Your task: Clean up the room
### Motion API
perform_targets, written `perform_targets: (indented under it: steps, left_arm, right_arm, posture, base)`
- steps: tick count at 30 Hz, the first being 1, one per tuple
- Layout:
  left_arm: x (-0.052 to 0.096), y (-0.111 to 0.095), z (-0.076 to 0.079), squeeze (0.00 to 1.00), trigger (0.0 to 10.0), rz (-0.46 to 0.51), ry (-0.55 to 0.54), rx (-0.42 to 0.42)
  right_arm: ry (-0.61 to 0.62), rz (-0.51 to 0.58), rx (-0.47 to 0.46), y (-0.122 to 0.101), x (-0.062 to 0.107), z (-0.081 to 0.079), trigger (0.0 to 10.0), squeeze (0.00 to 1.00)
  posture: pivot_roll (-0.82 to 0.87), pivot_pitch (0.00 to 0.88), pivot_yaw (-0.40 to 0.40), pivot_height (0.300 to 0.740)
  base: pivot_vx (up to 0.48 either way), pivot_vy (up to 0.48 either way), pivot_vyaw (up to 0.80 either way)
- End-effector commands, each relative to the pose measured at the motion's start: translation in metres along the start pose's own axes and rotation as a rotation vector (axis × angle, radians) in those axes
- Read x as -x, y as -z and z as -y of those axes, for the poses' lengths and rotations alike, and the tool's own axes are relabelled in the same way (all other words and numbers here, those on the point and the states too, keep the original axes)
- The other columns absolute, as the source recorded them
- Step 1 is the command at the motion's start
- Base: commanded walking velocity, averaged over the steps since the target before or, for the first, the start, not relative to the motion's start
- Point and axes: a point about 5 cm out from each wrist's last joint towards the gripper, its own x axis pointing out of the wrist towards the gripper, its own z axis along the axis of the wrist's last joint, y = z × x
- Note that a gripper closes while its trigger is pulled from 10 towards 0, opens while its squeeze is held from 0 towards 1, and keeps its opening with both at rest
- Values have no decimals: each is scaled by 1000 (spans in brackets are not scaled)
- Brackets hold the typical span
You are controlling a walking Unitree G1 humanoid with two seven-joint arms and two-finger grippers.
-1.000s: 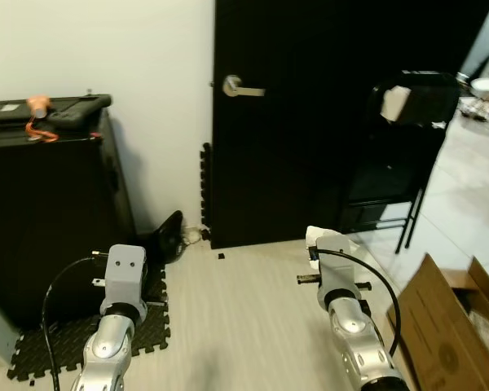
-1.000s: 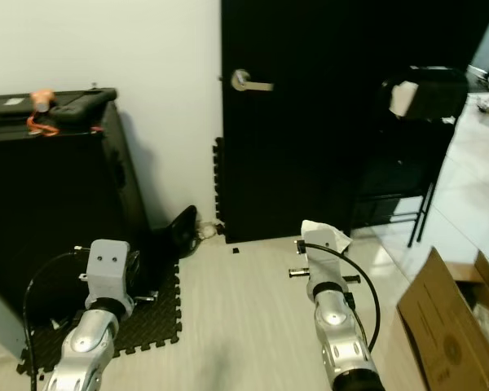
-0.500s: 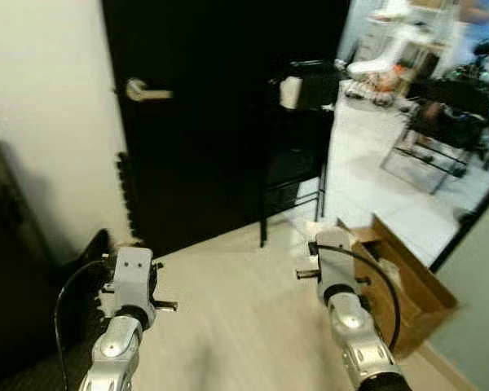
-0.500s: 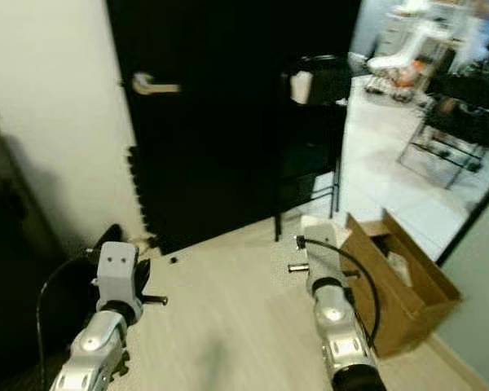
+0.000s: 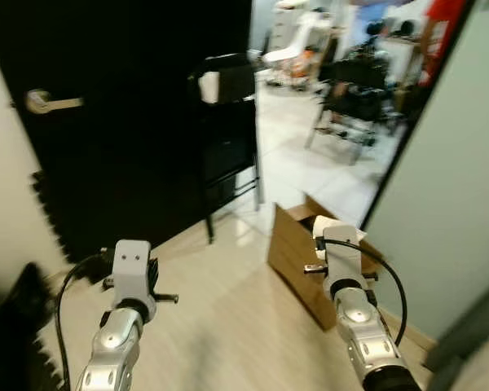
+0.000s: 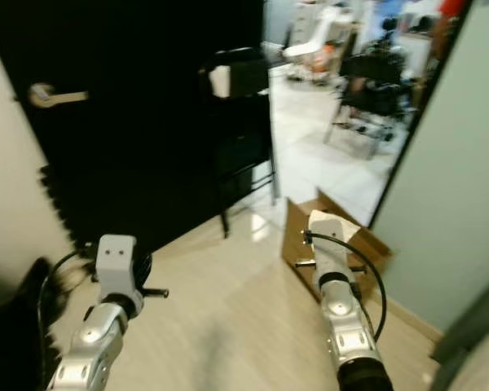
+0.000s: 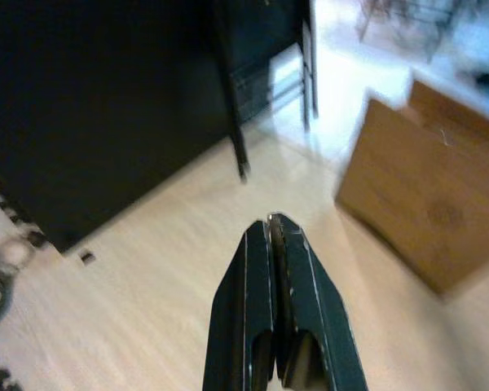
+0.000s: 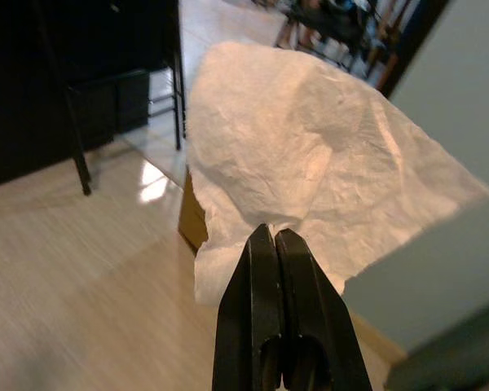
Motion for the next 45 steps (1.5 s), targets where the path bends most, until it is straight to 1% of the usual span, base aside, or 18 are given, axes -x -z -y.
perform_targets:
  steps: [1,2,3,4,5,6,7,9,10,11,12,14,17,23,26,29,39,45]
  left_arm:
    - [-1,2,4,0,10000,-28,25,-33]
    - [-2,1,6,0,10000,-32,32,-58]
    - [-2,1,6,0,10000,-32,32,-58]
    - [-3,0,5,0,10000,-21,10,-71]
    - [-5,-1,4,0,10000,-18,-20,-54]
    - [-5,-1,4,0,10000,-18,-20,-54]
    - [-7,-3,0,0,10000,0,-66,-29]
    - [-7,-5,-3,0,10000,24,-82,-60]
    - [-7,-5,-3,0,10000,24,-82,-60]
    - [-5,-6,-6,0,10000,35,-96,-33]
    - [-5,-6,-6,0,10000,35,-96,-33]
    - [-4,-6,-8,0,10000,39,-111,2]
    - [-3,-5,-9,0,10000,36,-127,11]
    - [-2,-6,-8,0,10000,45,-126,6]
    - [0,-6,-7,0,10000,47,-115,-4]
    - [0,-5,-7,0,10000,41,-114,-10]
    - [1,-8,-2,0,10000,60,-70,-33]
    - [1,-8,-3,0,10000,61,-67,-34]
  right_arm:
    - [10,-2,-5,1,-1,3,10000,0]
    - [11,-2,-6,1,-1,3,10000,0]
    - [11,-2,-6,1,-1,3,10000,0]
    - [11,-2,-7,1,-1,3,10000,0]
    - [11,-2,-8,1,-1,3,10000,0]
    - [11,-2,-8,1,-1,3,10000,0]
    - [10,-3,-9,1,0,2,10000,0]
    - [1,-4,-22,1,0,1,10000,0]
    - [1,-4,-22,1,0,1,10000,0]
    - [-16,-7,-36,0,0,-2,10000,0]
    - [-16,-7,-36,0,0,-2,10000,0]
    - [-51,-4,-28,-1,0,-7,10000,0]
    - [-74,-4,-29,0,2,-11,10000,0]
    - [-75,-4,-31,0,3,-11,10000,0]
    - [-75,-3,-33,0,3,-11,10000,0]
    - [-75,-3,-32,0,4,-11,10000,0]
    - [-77,-2,-30,0,4,-11,10000,0]
    - [-79,1,-27,-1,4,-11,10000,0]
  posture:
    - [-31,13,-26,740]
    - [-31,13,-26,740]
    - [-31,13,-26,740]
    - [-32,14,-24,740]
    - [-32,14,-24,740]
    - [-32,14,-24,740]
    - [-30,16,-22,740]
    - [-30,16,-22,740]
    - [-30,16,-22,740]
    - [-29,20,-21,740]
    - [-29,20,-21,740]
    - [-30,20,-20,740]
    - [-33,22,-21,740]
    - [-33,25,-20,740]
    - [-34,28,-19,740]
    - [-34,28,-19,740]
    - [-31,30,-17,740]
    - [-30,29,-16,740]
  base:
    - [0,0,-800]
    - [0,0,-800]
    - [0,0,-800]
    - [0,0,-800]
    - [0,0,-800]
    - [0,0,-800]
    - [0,0,-800]
    - [0,0,-800]
    - [0,0,-800]
    - [0,0,-575]
    - [0,0,-575]
    - [0,0,0]
    - [0,0,0]
    - [0,0,0]
    - [270,0,0]
    - [331,0,0]
    - [395,0,0]
    - [412,0,0]
